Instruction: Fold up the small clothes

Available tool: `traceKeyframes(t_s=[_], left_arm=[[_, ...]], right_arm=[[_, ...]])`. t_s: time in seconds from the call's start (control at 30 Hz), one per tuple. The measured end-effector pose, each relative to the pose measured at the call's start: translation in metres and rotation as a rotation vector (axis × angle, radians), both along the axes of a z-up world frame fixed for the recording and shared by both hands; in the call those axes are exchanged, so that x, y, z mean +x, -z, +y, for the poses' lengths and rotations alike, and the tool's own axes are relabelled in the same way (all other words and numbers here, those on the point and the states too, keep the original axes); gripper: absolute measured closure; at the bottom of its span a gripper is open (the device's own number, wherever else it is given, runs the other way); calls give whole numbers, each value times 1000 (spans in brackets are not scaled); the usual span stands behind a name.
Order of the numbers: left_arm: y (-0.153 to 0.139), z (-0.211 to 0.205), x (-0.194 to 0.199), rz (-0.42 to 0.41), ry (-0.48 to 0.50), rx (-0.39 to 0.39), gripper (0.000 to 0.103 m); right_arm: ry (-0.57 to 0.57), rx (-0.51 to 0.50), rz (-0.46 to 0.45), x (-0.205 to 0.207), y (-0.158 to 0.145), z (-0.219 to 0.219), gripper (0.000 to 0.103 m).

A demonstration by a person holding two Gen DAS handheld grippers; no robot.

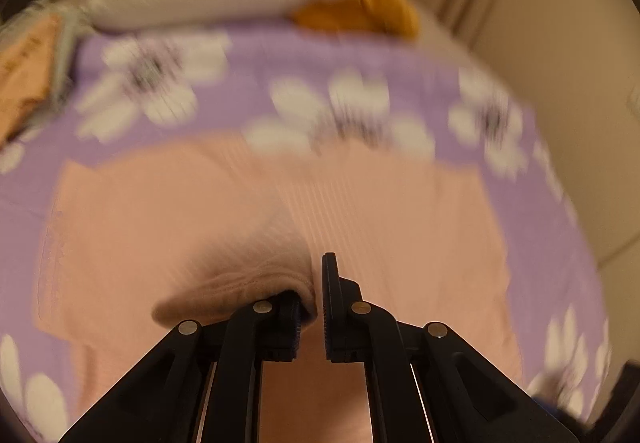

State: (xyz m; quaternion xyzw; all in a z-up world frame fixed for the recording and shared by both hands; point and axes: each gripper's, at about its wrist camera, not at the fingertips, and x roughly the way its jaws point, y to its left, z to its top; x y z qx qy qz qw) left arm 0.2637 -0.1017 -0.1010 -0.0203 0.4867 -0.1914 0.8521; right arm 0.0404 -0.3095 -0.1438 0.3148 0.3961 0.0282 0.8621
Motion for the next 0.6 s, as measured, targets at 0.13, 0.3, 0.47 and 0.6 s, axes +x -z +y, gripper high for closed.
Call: traceKeyframes(t_s=[0.13, 0.3, 0.47, 0.6], left_arm=[[16, -8, -16, 60, 70, 27, 46], [7, 34, -48, 58, 115, -32, 33], [6, 99, -73, 55, 49, -62, 33], [3, 156, -88, 46, -86, -117, 33]], right_arm=[[-9, -5, 1, 1, -1, 2, 29], [-65, -36, -11, 18, -9, 21, 29], [-203, -138, -47, 59, -25, 66, 29], [-334, -225, -91, 104, -35, 116, 29]])
